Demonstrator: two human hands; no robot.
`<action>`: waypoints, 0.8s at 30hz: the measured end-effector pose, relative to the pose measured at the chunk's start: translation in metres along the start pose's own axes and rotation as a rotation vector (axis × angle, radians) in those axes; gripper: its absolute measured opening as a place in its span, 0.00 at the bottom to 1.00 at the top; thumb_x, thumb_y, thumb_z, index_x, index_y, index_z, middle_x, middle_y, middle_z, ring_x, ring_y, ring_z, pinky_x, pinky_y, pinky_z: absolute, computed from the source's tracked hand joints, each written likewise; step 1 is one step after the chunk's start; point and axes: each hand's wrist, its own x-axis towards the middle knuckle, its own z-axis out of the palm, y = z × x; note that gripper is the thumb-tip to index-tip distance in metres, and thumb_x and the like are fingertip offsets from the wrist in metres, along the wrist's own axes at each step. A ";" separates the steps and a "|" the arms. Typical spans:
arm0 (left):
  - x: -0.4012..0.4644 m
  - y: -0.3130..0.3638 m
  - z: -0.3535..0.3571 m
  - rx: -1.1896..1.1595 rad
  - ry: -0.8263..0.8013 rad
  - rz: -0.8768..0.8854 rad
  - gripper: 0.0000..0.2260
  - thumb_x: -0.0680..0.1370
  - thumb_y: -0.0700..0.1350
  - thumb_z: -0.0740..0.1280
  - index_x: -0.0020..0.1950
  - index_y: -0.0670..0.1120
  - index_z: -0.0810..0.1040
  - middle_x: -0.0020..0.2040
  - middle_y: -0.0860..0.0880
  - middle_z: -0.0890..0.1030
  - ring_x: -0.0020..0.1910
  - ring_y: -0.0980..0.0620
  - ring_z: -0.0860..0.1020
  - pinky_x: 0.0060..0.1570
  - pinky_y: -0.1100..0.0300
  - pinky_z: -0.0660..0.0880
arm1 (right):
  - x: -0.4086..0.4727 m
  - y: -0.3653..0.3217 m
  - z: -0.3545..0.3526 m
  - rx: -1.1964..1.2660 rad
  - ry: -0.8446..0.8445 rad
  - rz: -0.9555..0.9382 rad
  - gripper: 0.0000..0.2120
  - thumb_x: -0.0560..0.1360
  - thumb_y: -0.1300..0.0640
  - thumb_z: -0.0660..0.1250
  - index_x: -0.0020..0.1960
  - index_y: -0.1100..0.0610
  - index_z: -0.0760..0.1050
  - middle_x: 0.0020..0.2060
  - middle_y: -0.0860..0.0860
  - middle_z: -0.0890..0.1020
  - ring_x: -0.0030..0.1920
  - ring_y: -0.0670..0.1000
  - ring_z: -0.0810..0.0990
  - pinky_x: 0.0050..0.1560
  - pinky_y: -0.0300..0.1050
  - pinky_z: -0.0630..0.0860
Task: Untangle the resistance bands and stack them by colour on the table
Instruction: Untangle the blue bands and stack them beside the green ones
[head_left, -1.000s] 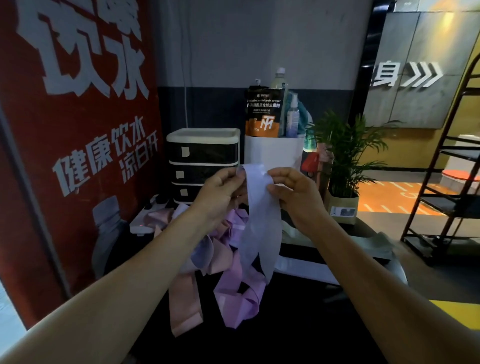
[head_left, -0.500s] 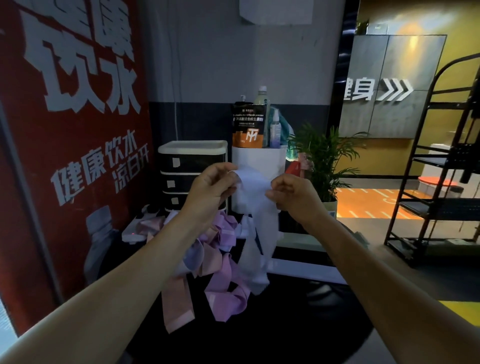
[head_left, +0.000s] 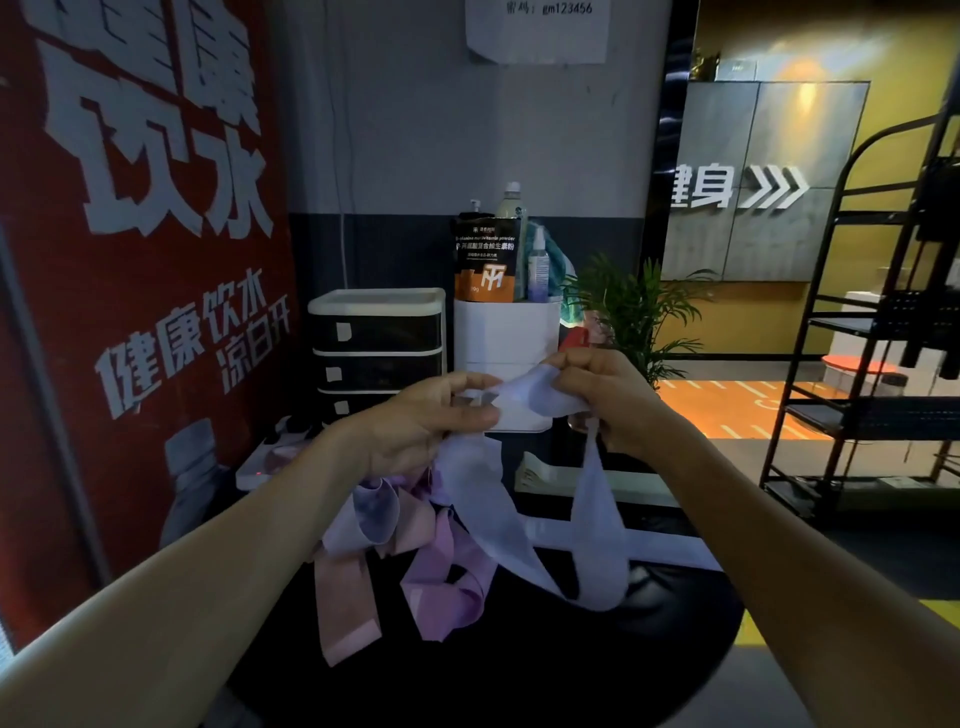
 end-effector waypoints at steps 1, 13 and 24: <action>-0.003 0.000 -0.003 -0.006 -0.051 -0.027 0.31 0.63 0.41 0.79 0.63 0.40 0.72 0.50 0.44 0.80 0.47 0.52 0.80 0.44 0.63 0.79 | -0.002 0.001 -0.003 -0.078 -0.011 -0.017 0.14 0.74 0.71 0.59 0.38 0.58 0.78 0.26 0.43 0.77 0.28 0.40 0.71 0.30 0.31 0.68; 0.004 -0.009 -0.016 0.841 0.618 0.169 0.06 0.75 0.37 0.68 0.42 0.48 0.75 0.39 0.50 0.77 0.39 0.52 0.75 0.40 0.63 0.73 | -0.003 0.021 -0.009 -0.673 0.088 -0.160 0.07 0.73 0.64 0.68 0.50 0.60 0.82 0.42 0.46 0.79 0.38 0.37 0.73 0.40 0.22 0.67; 0.017 -0.023 -0.024 0.604 0.657 0.181 0.09 0.79 0.37 0.60 0.56 0.50 0.70 0.49 0.48 0.75 0.46 0.50 0.75 0.46 0.55 0.76 | -0.014 0.070 0.006 -1.058 0.092 0.030 0.06 0.75 0.61 0.61 0.51 0.59 0.74 0.49 0.53 0.75 0.45 0.56 0.78 0.42 0.51 0.78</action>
